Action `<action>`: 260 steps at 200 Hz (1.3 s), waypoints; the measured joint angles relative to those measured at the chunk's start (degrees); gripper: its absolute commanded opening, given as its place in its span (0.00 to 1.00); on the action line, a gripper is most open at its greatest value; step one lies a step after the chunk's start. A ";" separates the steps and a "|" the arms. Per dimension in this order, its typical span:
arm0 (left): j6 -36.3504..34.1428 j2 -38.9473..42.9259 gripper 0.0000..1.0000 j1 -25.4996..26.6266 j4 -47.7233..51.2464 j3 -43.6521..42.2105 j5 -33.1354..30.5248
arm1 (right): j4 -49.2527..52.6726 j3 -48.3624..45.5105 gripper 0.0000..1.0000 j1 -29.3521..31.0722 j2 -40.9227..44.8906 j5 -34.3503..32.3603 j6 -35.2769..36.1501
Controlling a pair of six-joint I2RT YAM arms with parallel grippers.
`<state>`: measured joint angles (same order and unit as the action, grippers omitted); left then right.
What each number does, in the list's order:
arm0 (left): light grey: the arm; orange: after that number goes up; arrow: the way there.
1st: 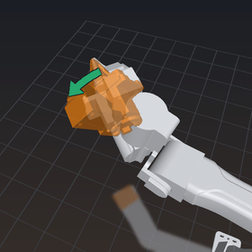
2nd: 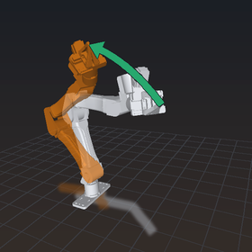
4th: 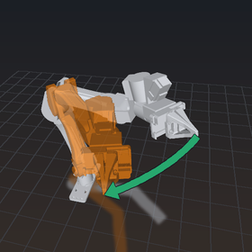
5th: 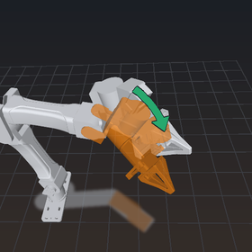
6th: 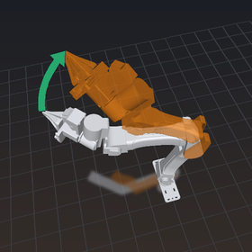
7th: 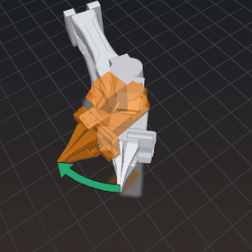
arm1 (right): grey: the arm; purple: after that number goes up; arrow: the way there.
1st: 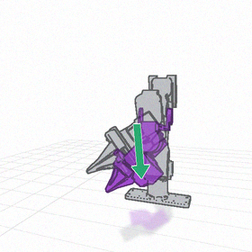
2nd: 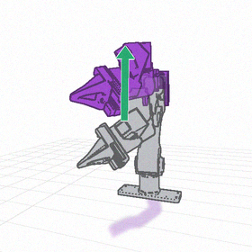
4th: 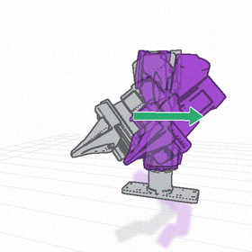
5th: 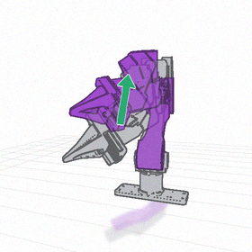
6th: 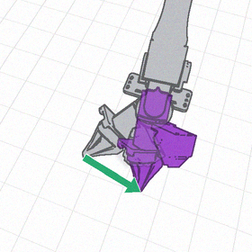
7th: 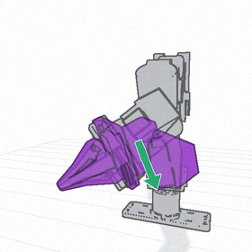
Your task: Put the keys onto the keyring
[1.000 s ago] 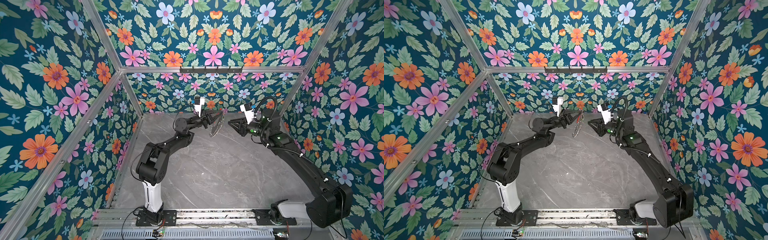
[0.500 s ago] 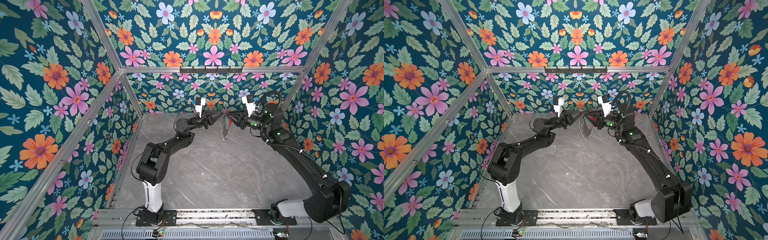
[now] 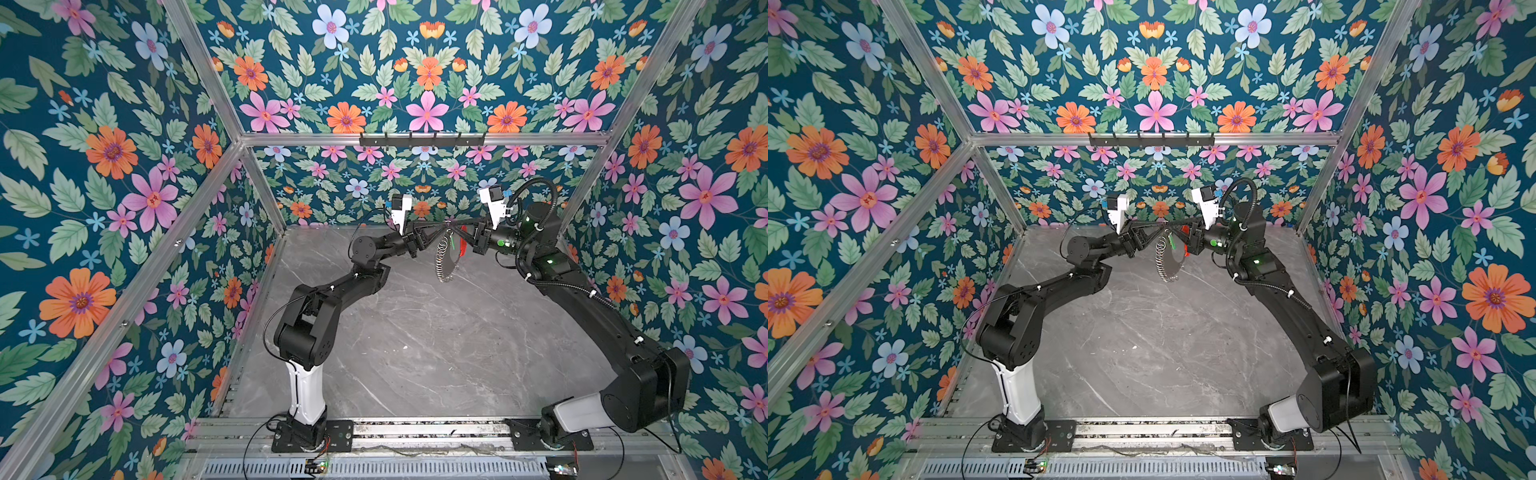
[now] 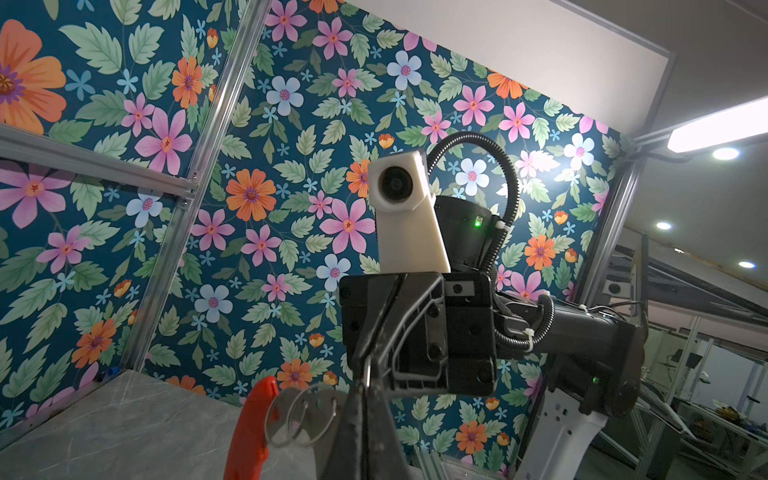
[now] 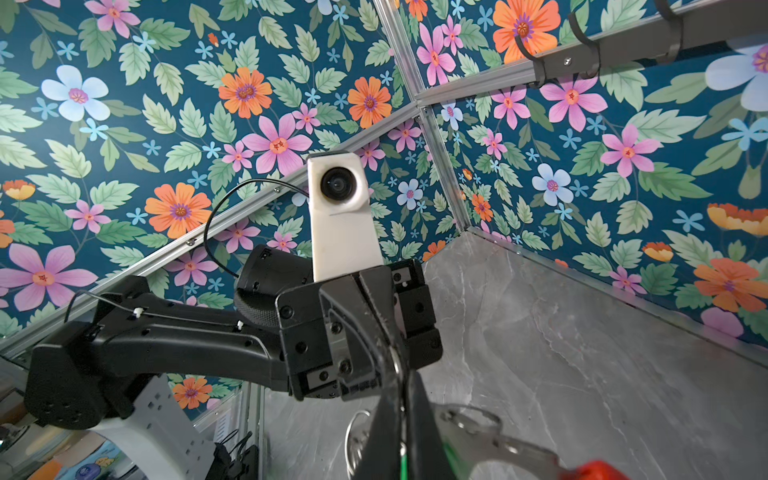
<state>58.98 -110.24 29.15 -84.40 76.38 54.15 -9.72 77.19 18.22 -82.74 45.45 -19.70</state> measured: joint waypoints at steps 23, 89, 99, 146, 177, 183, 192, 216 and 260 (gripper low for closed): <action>0.02 -0.24 0.00 0.02 -0.15 0.24 -0.02 | -0.13 0.00 0.00 0.00 0.00 0.04 -0.02; 0.81 -0.92 0.00 0.02 -0.37 1.16 -0.02 | -0.42 0.22 0.00 -0.07 -0.37 -0.02 -0.20; 0.81 -0.92 0.00 0.02 -0.37 1.22 -0.09 | -0.42 0.35 0.00 -0.07 -0.37 -0.04 -0.13; -4.39 1.22 0.25 -0.48 5.18 -1.22 0.94 | 5.57 1.44 0.00 -0.11 0.33 -1.68 3.63; -19.63 8.92 0.32 -2.56 24.41 -5.88 -0.87 | 14.75 3.58 0.00 -0.35 0.72 -5.25 10.64; -23.87 10.47 0.32 -2.80 29.94 -6.05 -2.32 | 16.83 4.02 0.00 -0.39 0.61 -5.86 12.00; -29.90 12.46 0.33 -2.91 37.57 -6.03 -4.66 | 20.02 4.83 0.00 -0.37 0.22 -6.97 14.10; -42.80 15.76 0.33 -2.71 53.48 -5.95 -9.62 | 26.62 6.56 0.00 -0.26 -1.25 -9.92 18.27; -53.53 18.10 0.33 -2.89 66.84 -8.00 -14.64 | 34.56 6.75 0.00 0.28 -3.76 -14.16 21.99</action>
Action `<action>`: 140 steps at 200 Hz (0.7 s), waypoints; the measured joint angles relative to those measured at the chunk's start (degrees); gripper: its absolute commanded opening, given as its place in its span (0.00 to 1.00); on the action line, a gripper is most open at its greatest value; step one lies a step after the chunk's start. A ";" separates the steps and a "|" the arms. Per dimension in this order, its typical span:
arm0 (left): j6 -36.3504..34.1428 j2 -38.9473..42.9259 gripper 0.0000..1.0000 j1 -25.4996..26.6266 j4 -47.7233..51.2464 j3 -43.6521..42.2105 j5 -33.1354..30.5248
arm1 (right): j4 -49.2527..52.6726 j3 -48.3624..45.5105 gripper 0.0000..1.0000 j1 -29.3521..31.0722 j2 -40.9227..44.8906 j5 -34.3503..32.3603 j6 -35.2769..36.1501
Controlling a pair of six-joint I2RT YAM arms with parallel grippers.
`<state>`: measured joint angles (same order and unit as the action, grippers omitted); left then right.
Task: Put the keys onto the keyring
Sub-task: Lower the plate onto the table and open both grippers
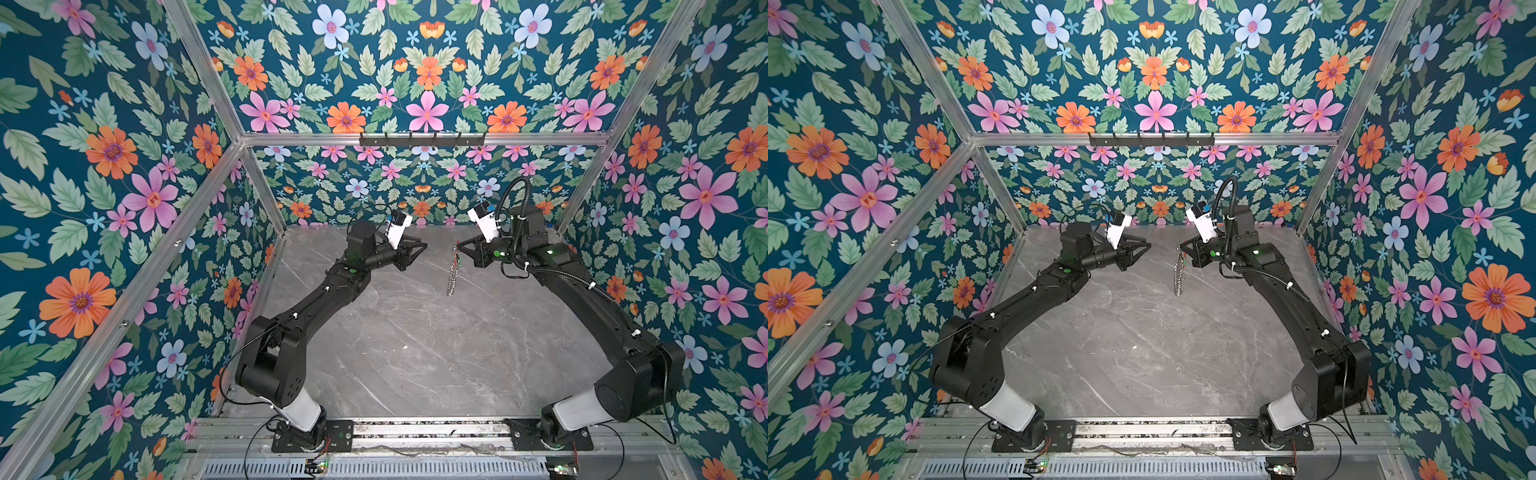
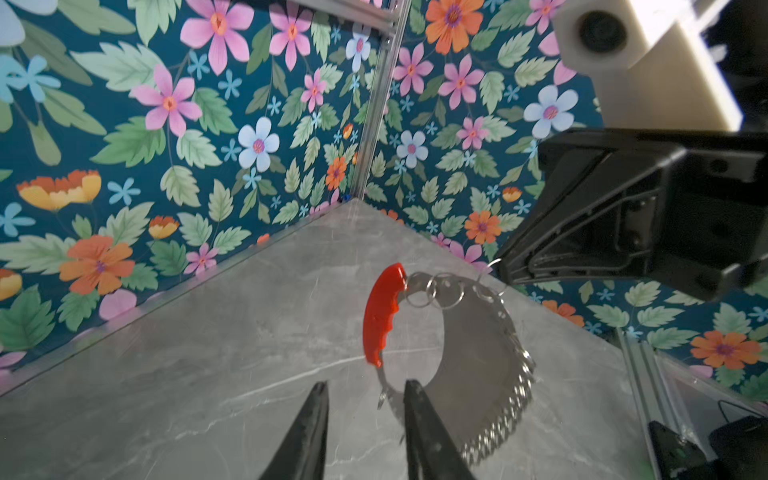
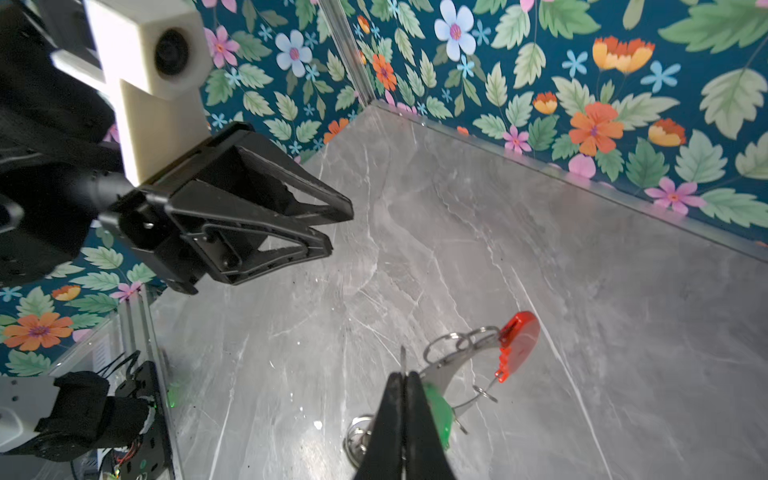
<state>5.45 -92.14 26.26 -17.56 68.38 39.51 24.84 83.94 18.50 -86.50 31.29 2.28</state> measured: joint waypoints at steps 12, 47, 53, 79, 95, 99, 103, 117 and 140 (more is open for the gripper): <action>-1.25 0.20 0.33 0.02 1.36 -0.68 -0.57 | 1.16 0.00 0.00 0.66 -0.74 -0.42 0.55; -2.62 0.22 0.33 0.04 3.02 -1.33 -0.94 | 5.53 2.40 0.00 4.79 -4.92 -1.70 1.33; -2.73 0.22 0.33 0.04 3.02 -1.31 -1.05 | 6.36 3.34 0.00 5.51 -5.84 -1.68 1.33; -3.45 0.24 0.34 0.04 3.19 -1.20 -1.46 | 8.20 6.58 0.00 6.45 -9.31 -0.42 0.85; -4.02 0.24 0.34 0.04 3.50 -1.14 -1.62 | 7.93 5.68 0.00 6.12 -10.62 -0.28 0.22; -4.04 0.24 0.33 0.04 3.50 -1.14 -1.62 | 7.96 5.20 0.00 5.97 -10.82 -0.17 0.20; -4.04 0.24 0.34 0.04 3.50 -1.16 -1.64 | 7.96 4.63 0.00 5.70 -11.13 -0.04 0.17; -4.07 0.24 0.34 0.04 3.74 -1.22 -1.60 | 7.91 3.13 0.00 4.37 -12.70 0.37 -0.42; -4.07 -0.11 0.33 0.04 4.22 -1.40 -1.40 | 8.28 1.46 0.00 1.49 -17.11 1.03 -0.81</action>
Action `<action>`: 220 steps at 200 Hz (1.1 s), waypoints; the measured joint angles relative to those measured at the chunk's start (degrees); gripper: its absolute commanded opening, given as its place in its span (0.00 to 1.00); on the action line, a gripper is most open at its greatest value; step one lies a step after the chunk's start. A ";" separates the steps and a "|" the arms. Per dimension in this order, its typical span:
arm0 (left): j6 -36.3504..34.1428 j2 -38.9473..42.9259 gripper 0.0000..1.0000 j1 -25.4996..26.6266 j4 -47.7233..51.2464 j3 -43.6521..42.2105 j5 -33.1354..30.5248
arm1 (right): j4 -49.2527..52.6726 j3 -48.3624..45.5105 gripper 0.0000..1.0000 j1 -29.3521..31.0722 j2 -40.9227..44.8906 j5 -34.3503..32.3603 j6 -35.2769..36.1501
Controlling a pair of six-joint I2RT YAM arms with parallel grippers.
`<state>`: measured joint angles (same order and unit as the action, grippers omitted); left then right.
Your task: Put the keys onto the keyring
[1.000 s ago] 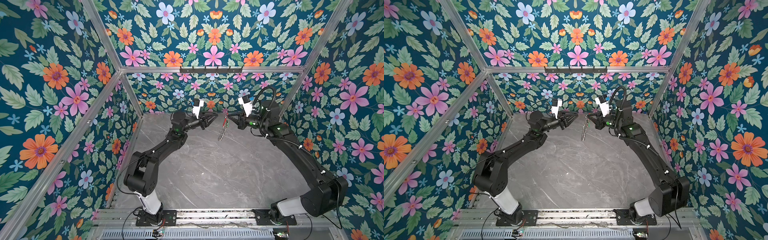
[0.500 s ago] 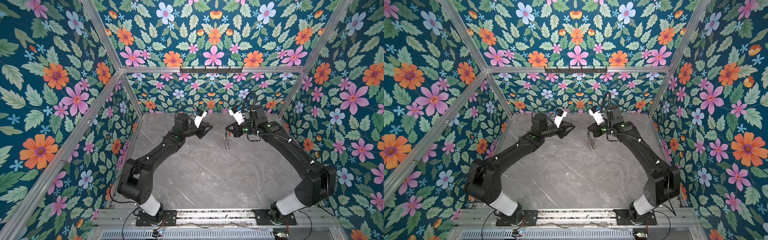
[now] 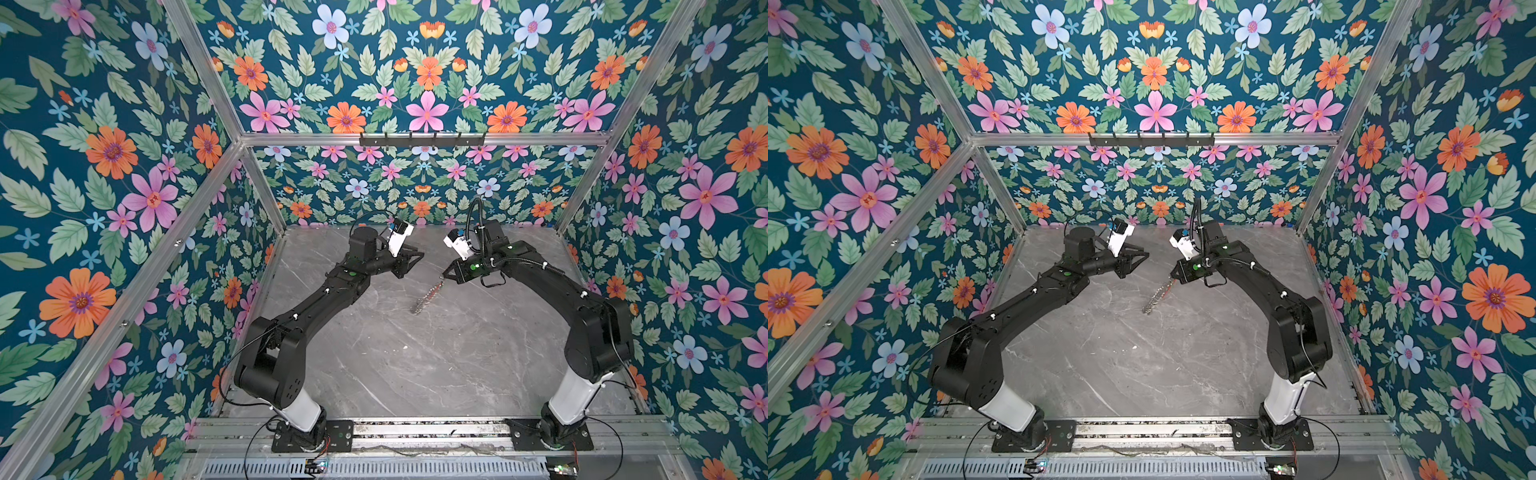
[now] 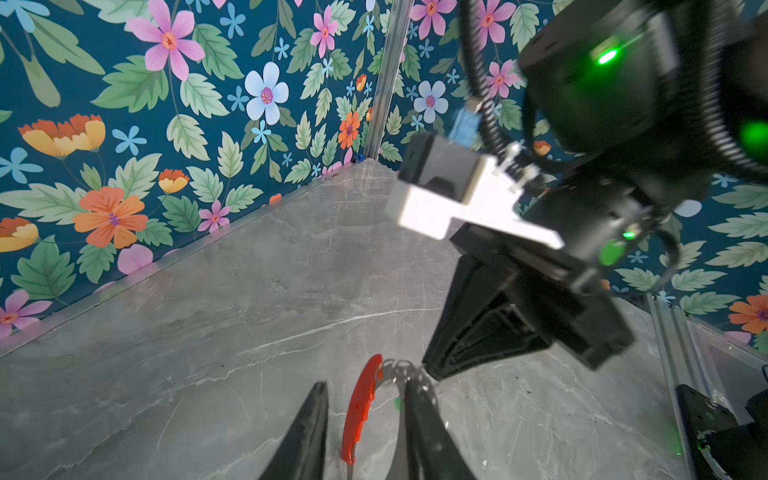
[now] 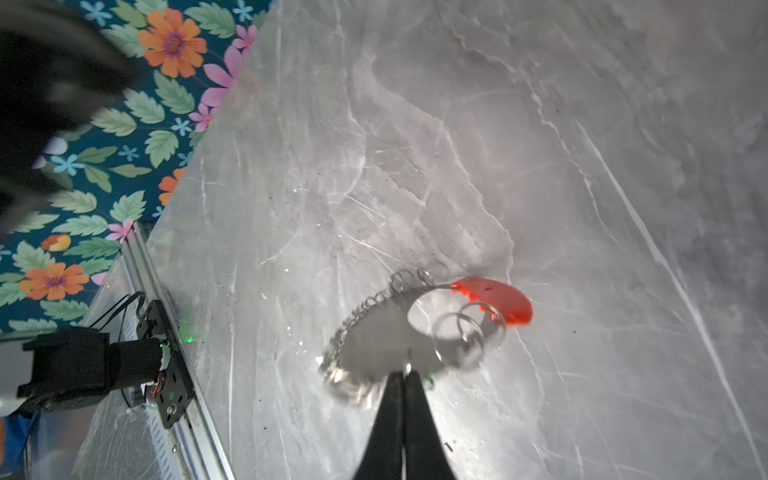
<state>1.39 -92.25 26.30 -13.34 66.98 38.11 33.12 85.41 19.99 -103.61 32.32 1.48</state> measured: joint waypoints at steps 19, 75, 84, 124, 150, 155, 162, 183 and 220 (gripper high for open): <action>0.00 -0.55 0.33 0.00 0.13 0.04 0.39 | 0.92 -1.29 0.00 -0.70 -2.69 0.00 0.07; 0.22 -1.49 0.33 0.00 0.07 0.13 1.51 | 1.70 -3.34 0.00 -3.28 -7.41 -0.59 0.48; 0.22 -1.51 0.33 0.00 0.07 -0.04 1.53 | 1.68 -3.26 0.00 -3.28 -8.11 -0.63 0.61; 0.24 -1.95 0.33 0.00 0.09 -0.52 1.70 | 2.38 -0.94 0.04 -3.61 -12.66 -2.01 1.29; 0.22 -1.88 0.34 0.00 0.11 -0.87 1.49 | 2.80 -0.79 0.14 -3.58 -12.96 -3.13 1.42; 0.22 -1.86 0.34 0.00 0.11 -0.98 1.25 | 2.78 -0.79 0.19 -3.54 -12.83 -3.28 1.38; 0.22 -1.73 0.35 0.00 0.13 -1.20 0.92 | 2.75 -0.83 0.25 -3.54 -12.41 -3.74 1.27; -0.02 -1.33 0.38 0.00 0.13 -1.79 -0.61 | 2.62 -0.81 0.40 -3.56 -10.64 -5.11 1.20; -0.76 0.85 0.49 0.00 0.66 -4.42 -5.86 | 2.10 -1.49 0.53 -3.96 -5.14 -9.44 0.87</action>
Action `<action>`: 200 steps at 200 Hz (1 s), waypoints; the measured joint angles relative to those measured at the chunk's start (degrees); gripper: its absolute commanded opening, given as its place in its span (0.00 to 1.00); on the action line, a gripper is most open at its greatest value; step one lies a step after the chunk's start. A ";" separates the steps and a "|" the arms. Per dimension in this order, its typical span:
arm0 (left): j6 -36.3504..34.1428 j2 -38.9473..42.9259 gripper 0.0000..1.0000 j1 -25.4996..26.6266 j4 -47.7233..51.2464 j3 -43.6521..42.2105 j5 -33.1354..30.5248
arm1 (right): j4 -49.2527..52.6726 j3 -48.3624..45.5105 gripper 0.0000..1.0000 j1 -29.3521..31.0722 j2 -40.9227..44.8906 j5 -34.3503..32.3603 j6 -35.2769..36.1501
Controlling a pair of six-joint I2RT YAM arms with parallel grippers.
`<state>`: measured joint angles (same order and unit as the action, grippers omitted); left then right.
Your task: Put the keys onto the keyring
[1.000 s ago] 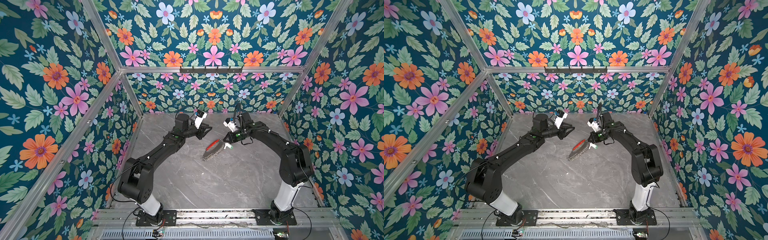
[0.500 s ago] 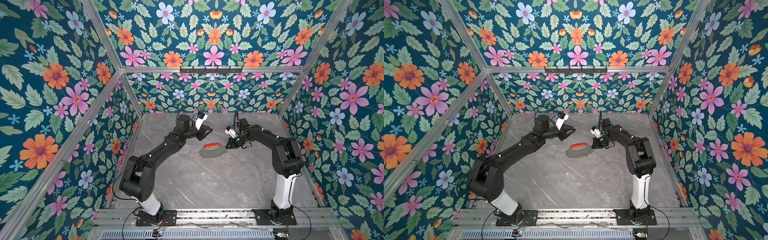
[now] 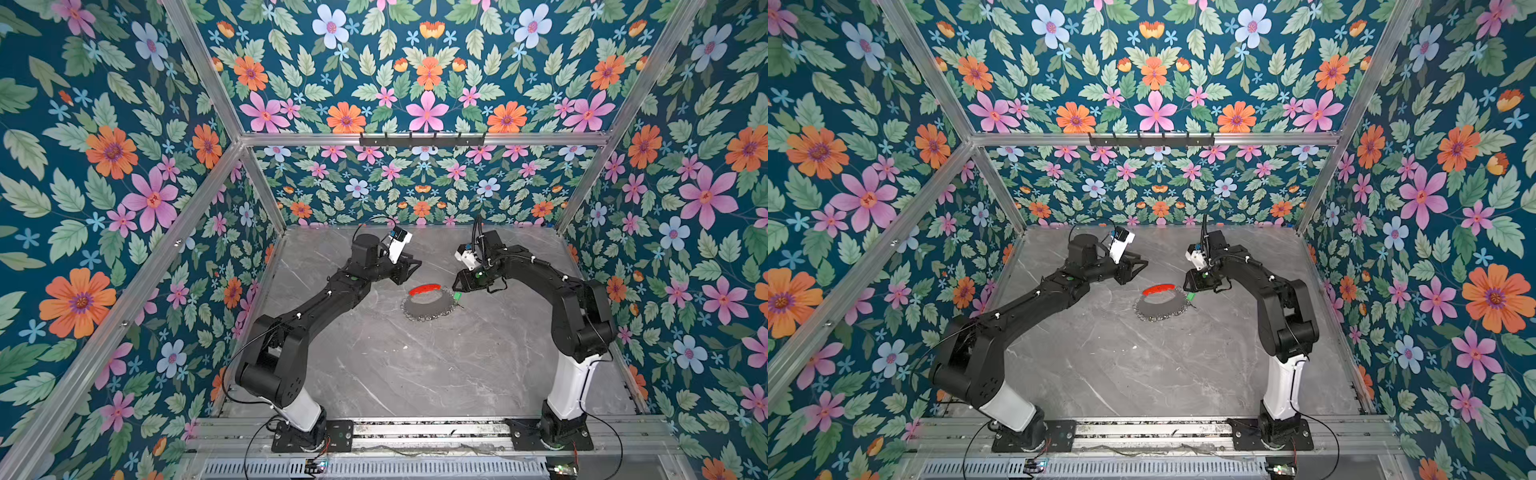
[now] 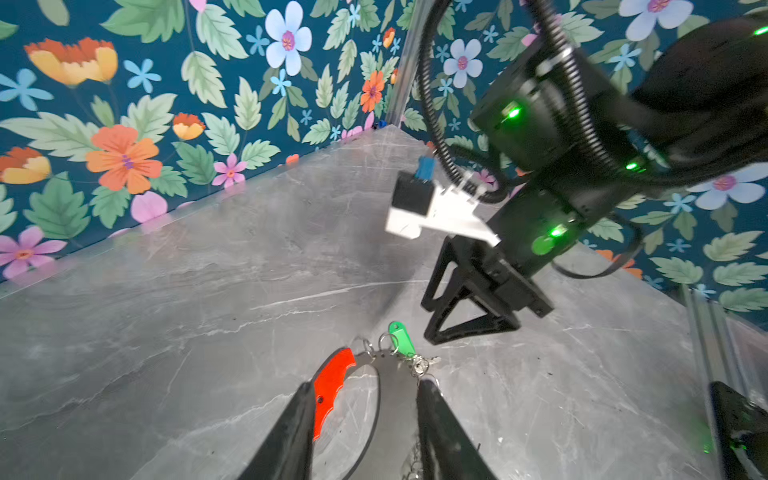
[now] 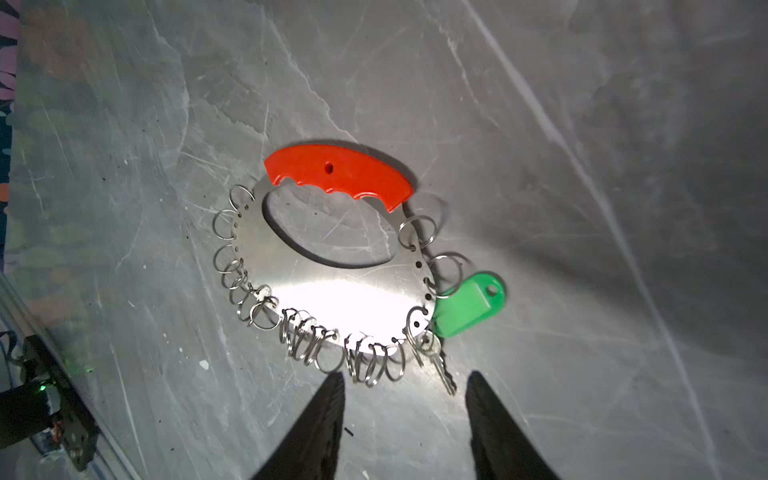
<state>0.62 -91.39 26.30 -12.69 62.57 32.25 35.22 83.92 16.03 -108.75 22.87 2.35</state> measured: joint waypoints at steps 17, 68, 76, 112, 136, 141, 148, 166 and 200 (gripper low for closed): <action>-0.85 1.88 0.55 0.00 -0.20 -1.86 -3.61 | -1.75 -1.77 0.54 -0.63 3.82 -3.19 -0.74; -2.47 9.73 0.67 -0.13 -4.22 -13.73 -25.29 | -22.43 -25.07 0.84 -2.12 24.98 -28.61 -4.33; -2.67 10.91 0.86 -0.48 -5.55 -16.35 -28.74 | -26.60 -29.83 0.85 -2.91 28.00 -33.03 -5.07; -3.69 13.62 1.00 -2.71 -10.03 -24.81 -41.88 | -35.52 -43.08 0.85 -10.05 38.36 -45.94 -13.20; -3.72 13.62 1.00 -3.65 -13.68 -29.66 -48.24 | -39.82 -50.16 0.85 -11.45 40.92 -48.96 -16.20; -3.65 13.62 1.00 -4.04 -14.67 -30.84 -49.68 | -40.63 -51.63 0.86 -11.47 41.03 -49.31 -16.41; -3.58 13.64 1.00 -4.66 -16.22 -32.59 -51.25 | -41.66 -53.31 0.86 -11.56 41.03 -49.68 -16.61; -3.58 13.64 1.00 -6.14 -19.50 -36.06 -54.66 | -46.05 -56.76 0.86 -11.82 40.04 -50.53 -16.63; -3.26 11.13 1.00 -10.51 -28.17 -40.39 -55.71 | -53.00 -57.33 0.89 -11.80 34.99 -50.73 -16.28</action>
<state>-2.63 -80.27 15.79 -40.86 22.17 -23.46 -17.78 26.59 4.23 -73.76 -27.86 -13.93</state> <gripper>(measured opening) 0.998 0.882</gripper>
